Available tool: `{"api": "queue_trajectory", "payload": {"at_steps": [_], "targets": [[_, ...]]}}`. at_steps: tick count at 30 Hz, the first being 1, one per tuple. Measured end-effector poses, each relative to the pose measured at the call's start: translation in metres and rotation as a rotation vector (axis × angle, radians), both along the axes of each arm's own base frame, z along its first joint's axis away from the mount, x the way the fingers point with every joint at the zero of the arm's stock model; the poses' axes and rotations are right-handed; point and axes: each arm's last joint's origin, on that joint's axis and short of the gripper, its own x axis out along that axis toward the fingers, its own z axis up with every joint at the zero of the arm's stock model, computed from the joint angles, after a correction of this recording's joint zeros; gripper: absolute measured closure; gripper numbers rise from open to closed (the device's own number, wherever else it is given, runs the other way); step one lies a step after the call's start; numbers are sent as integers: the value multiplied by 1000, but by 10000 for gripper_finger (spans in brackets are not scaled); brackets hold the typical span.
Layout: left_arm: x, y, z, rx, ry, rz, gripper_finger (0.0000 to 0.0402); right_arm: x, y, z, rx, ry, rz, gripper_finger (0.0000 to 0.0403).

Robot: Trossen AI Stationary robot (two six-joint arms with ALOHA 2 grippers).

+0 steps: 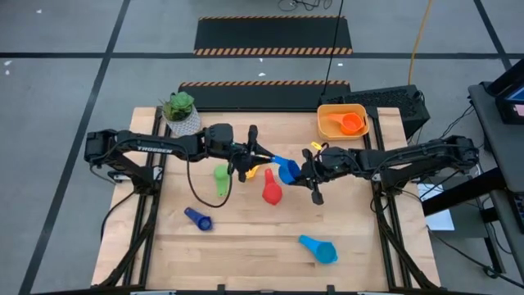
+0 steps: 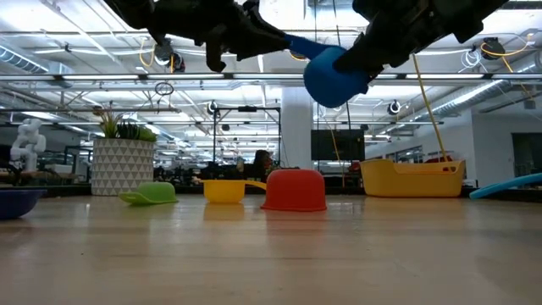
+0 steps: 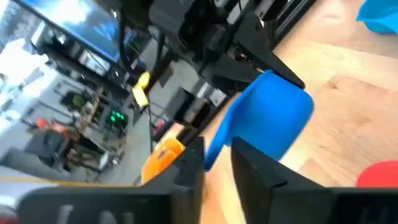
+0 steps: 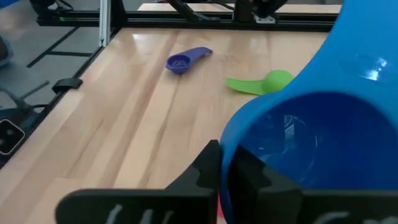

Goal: Nest measuring cups in basket
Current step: Stack the left light blue measuring cup on top of the orange measuring cup into the bin

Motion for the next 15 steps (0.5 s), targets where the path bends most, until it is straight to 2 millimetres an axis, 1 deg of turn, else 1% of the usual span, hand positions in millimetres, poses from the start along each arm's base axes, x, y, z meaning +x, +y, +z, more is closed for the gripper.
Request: {"api": "queue_trajectory", "payload": {"at_steps": [3,5,9,15], "targets": [[0,-4,-2,1,23,4,287,0,-7,0,-3,0,-18,400],[1,-8,-2,9,25,26,276,0,-12,0,5,0,-20,399],[2,-14,-3,51,35,94,271,-1,-17,0,33,0,-3,401],[3,-19,-1,74,14,93,271,-1,-17,0,39,-1,-4,401]]}}
